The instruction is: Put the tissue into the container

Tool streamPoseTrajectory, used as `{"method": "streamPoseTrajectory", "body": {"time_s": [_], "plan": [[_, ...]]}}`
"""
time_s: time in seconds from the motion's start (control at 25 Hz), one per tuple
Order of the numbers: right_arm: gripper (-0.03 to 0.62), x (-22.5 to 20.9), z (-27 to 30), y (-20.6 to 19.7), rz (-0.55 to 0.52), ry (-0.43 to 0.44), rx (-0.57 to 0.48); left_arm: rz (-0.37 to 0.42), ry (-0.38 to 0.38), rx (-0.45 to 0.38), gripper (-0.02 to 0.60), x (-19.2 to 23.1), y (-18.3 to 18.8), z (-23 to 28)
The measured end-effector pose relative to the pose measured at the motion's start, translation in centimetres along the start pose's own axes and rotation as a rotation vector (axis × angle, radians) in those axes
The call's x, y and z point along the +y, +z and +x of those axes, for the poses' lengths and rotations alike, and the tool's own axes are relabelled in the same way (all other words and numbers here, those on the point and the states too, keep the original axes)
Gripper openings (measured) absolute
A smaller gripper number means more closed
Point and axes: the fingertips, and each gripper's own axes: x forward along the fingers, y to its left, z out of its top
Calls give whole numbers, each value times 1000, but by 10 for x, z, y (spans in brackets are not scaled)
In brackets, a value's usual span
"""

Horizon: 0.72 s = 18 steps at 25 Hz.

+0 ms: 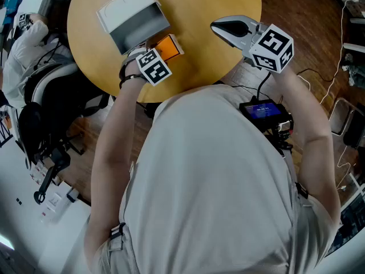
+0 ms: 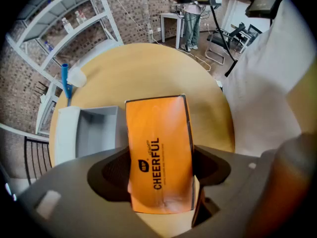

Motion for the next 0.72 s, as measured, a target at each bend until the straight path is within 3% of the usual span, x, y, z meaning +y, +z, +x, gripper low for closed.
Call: {"method": "streamPoseTrajectory", "body": {"time_s": [0.2,0.4,0.52,0.72], "plan": [[2,0,5,2,8,13,8,86,145,11,364,20,-7,-58],[2,3,7,3,17,16,-3,90,313,67,364,74,-24,-92],[1,3,8,6,19,15,-13,82,313,102,364,102,-31,-79],[2,-9,-4,1,48,-33,-11,66,208,147,365,120,-25,-33]]}}
